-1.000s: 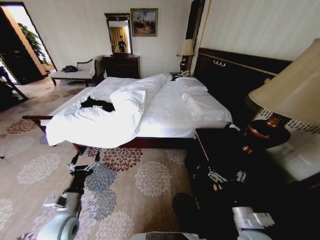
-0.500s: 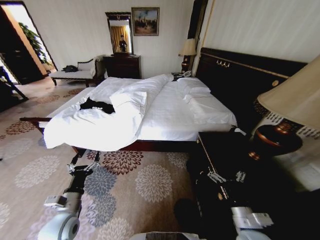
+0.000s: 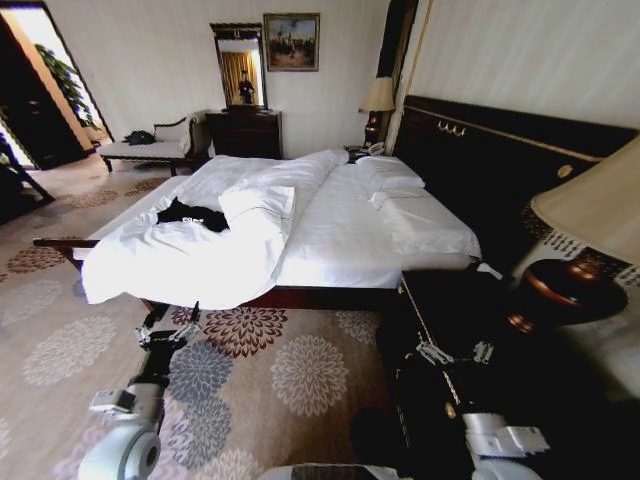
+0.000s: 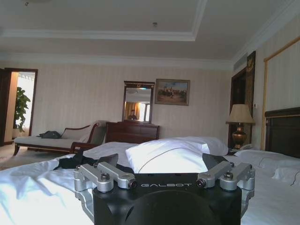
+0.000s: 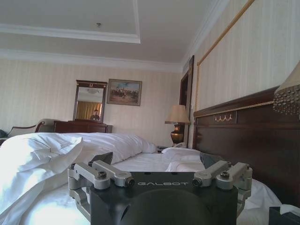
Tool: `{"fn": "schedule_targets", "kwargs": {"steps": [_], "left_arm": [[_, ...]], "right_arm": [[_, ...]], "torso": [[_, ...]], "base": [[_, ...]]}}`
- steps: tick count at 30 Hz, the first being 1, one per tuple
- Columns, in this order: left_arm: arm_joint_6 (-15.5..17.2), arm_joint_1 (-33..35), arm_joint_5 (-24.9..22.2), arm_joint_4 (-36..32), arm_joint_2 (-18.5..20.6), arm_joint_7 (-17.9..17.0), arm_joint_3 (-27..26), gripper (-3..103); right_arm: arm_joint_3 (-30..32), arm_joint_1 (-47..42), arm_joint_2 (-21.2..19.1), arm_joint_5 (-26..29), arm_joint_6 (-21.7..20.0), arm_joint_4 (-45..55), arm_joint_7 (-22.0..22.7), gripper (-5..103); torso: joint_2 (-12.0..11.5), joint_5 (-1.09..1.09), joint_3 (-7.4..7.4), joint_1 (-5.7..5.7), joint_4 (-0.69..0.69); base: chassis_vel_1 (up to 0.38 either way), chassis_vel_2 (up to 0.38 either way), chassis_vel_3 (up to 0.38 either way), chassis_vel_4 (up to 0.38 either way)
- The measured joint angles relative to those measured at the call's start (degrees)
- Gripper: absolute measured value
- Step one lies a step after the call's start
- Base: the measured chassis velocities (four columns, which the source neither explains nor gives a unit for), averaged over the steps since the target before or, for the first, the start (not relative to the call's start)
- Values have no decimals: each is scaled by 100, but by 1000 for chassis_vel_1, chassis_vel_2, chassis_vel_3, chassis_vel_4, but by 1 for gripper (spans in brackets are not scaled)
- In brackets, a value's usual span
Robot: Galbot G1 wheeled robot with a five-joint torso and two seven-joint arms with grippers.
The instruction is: Fold the clothes on the bed.
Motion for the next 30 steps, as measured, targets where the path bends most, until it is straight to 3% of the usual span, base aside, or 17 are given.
{"fn": "schedule_targets", "kwargs": {"steps": [30], "left_arm": [[383,-121,-381,-259,-34,191,-217,100]], "right_arm": [[5,88,-86,154,23,-26,39,100]], "torso": [[0,0,0,0,0]], "base": [[-115,103,112,-105]]}}
